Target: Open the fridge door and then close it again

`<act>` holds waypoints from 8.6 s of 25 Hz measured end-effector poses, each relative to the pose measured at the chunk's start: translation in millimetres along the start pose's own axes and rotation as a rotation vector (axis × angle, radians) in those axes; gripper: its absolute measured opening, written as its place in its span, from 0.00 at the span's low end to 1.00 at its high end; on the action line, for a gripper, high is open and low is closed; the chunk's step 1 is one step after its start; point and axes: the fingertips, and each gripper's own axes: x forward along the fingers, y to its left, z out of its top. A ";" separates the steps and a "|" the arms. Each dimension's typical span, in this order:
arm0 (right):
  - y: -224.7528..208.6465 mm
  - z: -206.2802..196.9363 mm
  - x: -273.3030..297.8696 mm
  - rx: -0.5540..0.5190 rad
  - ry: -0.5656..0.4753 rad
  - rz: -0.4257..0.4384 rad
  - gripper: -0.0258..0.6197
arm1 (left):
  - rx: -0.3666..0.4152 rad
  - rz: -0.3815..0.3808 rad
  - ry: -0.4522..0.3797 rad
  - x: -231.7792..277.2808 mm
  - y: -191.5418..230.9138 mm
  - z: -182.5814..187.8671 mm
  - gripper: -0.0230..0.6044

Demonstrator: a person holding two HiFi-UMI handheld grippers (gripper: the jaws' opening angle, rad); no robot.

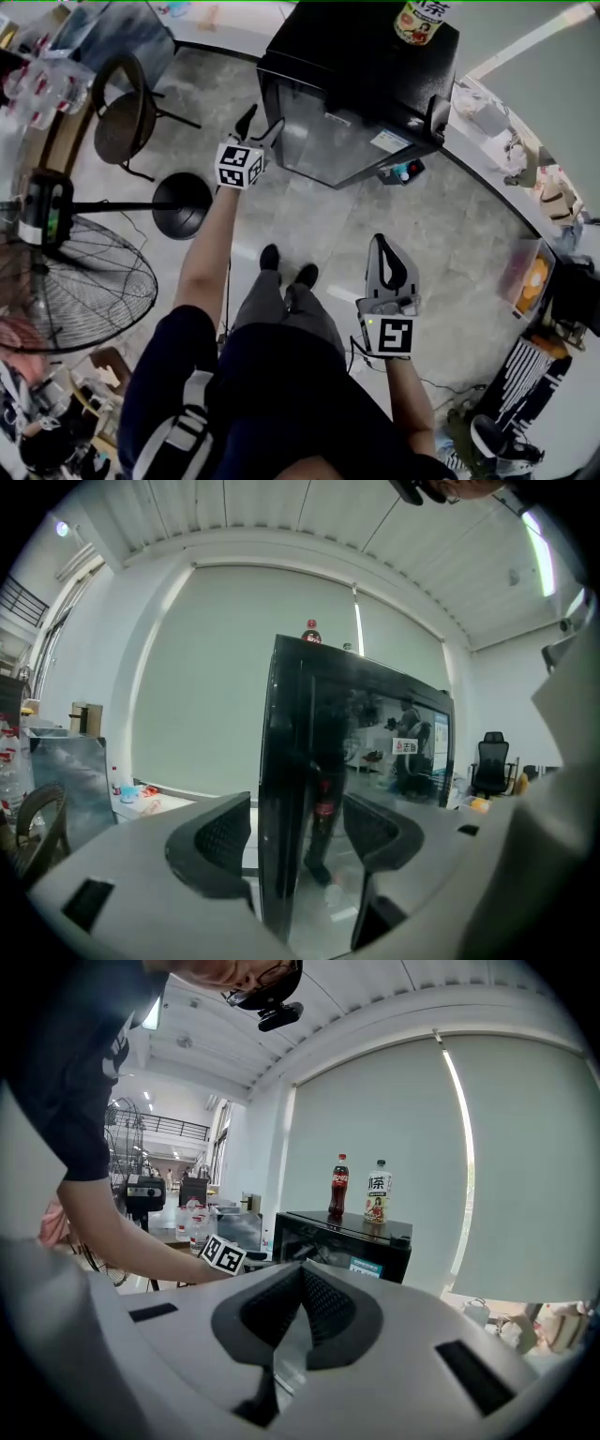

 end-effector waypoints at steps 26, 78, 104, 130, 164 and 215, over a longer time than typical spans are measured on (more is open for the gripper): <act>20.2 -27.6 46.5 0.015 0.032 0.055 0.07 | 0.000 -0.225 0.060 35.8 20.3 -29.6 0.39; 34.7 -53.8 7.1 0.055 0.032 0.112 0.07 | 0.037 0.014 0.061 -72.4 -33.3 -52.5 0.29; 26.8 -56.5 -89.6 0.089 -0.020 0.171 0.07 | -0.001 0.203 0.091 -166.3 -120.6 -77.3 0.23; 94.3 -49.6 -159.2 0.052 -0.009 0.018 0.07 | 0.041 0.180 0.097 -235.1 -215.0 -94.1 0.17; 76.4 -98.6 -257.3 0.073 0.041 -0.069 0.07 | 0.139 0.204 0.158 -254.2 -325.9 -109.9 0.14; 65.0 -95.1 -267.6 0.037 -0.003 -0.022 0.07 | 0.212 0.111 0.145 -310.2 -370.4 -101.5 0.08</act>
